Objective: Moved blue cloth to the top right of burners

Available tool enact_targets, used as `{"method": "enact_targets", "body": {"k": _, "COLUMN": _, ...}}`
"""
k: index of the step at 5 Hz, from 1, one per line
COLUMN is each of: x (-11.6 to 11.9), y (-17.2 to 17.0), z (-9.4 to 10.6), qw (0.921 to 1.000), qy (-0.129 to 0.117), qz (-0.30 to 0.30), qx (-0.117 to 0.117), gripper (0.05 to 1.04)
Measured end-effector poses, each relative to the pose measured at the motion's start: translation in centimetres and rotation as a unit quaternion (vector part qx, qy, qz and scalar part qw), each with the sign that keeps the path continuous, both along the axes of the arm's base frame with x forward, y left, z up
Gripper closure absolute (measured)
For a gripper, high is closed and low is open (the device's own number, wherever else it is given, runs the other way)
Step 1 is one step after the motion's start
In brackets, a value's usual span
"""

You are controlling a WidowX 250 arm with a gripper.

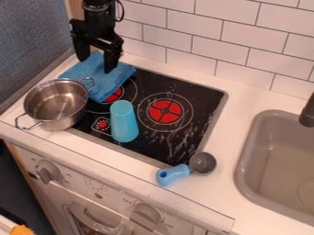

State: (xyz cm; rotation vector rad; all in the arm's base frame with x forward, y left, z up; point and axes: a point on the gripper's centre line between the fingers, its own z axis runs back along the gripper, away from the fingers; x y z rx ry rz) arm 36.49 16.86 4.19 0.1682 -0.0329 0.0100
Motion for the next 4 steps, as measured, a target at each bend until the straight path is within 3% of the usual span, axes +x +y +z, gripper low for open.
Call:
{"method": "enact_targets", "body": {"k": 2, "x": -0.2, "y": 1.0, "z": -2.4, "qw": 0.9994, "qy": 0.018, "qz": 0.030, "qx": -0.009, "gripper": 0.083}}
{"method": "enact_targets", "body": {"k": 4, "x": 0.1, "y": -0.7, "z": -2.8, "qw": 0.9995, "qy": 0.007, "qz": 0.023, "qx": -0.019, "gripper": 0.083}}
